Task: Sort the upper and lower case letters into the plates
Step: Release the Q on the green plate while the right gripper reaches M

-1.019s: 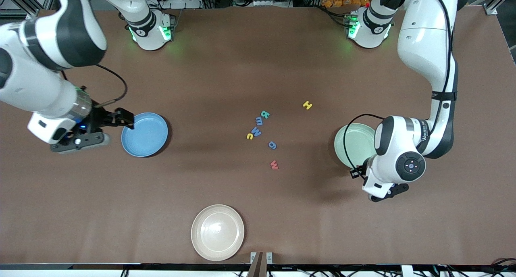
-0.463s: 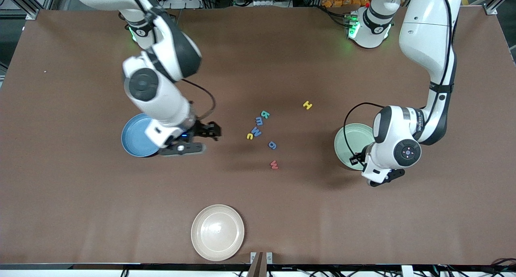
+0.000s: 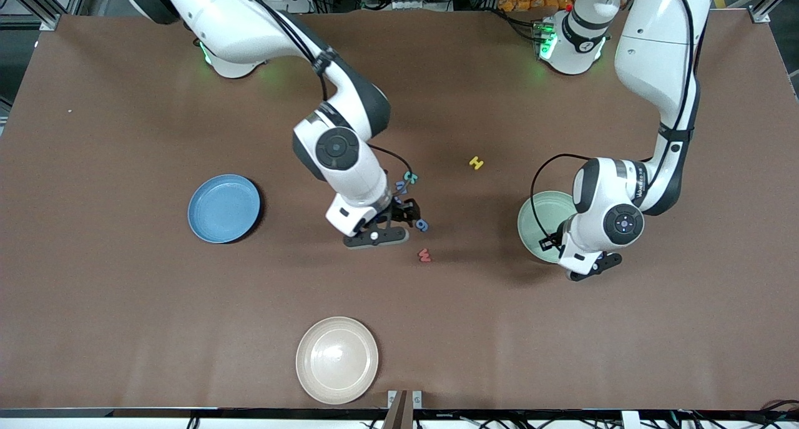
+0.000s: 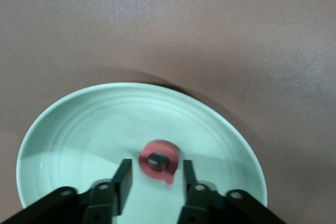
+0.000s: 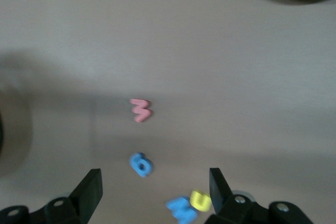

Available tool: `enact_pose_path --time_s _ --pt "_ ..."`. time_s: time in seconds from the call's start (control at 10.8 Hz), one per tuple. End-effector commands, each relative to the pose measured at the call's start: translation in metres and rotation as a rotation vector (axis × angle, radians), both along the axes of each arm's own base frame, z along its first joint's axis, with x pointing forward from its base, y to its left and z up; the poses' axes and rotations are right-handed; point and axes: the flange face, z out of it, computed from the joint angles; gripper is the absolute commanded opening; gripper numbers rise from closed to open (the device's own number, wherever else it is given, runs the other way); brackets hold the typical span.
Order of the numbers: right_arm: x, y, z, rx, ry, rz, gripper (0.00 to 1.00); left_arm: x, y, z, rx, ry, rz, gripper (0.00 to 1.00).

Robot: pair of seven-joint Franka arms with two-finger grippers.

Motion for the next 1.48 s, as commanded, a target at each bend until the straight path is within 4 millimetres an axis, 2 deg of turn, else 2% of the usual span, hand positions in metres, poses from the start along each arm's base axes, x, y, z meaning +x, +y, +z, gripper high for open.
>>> enact_pose_path --time_s 0.0,0.19,0.37,1.02,1.11,1.39 --pt "0.012 0.037 -0.025 0.014 -0.065 -0.021 0.73 -0.006 0.002 0.01 -0.014 -0.012 0.005 1.0" --pt "0.01 0.049 -0.044 0.067 -0.108 -0.033 0.63 -0.002 0.004 0.02 -0.018 -0.028 0.011 1.0" --pt "0.01 0.054 -0.064 0.085 -0.147 -0.02 0.58 -0.001 0.004 0.022 -0.019 -0.031 0.011 1.0" --pt "0.009 0.053 -0.1 -0.029 -0.231 0.242 0.64 0.004 0.008 0.037 -0.024 -0.052 0.014 1.0" --pt "0.002 0.06 -0.104 -0.039 -0.237 0.262 0.66 0.005 0.008 0.041 -0.025 -0.058 0.017 1.0" --pt "0.001 0.063 -0.111 -0.067 -0.292 0.32 0.67 0.005 0.007 0.043 -0.025 -0.061 0.021 1.0"
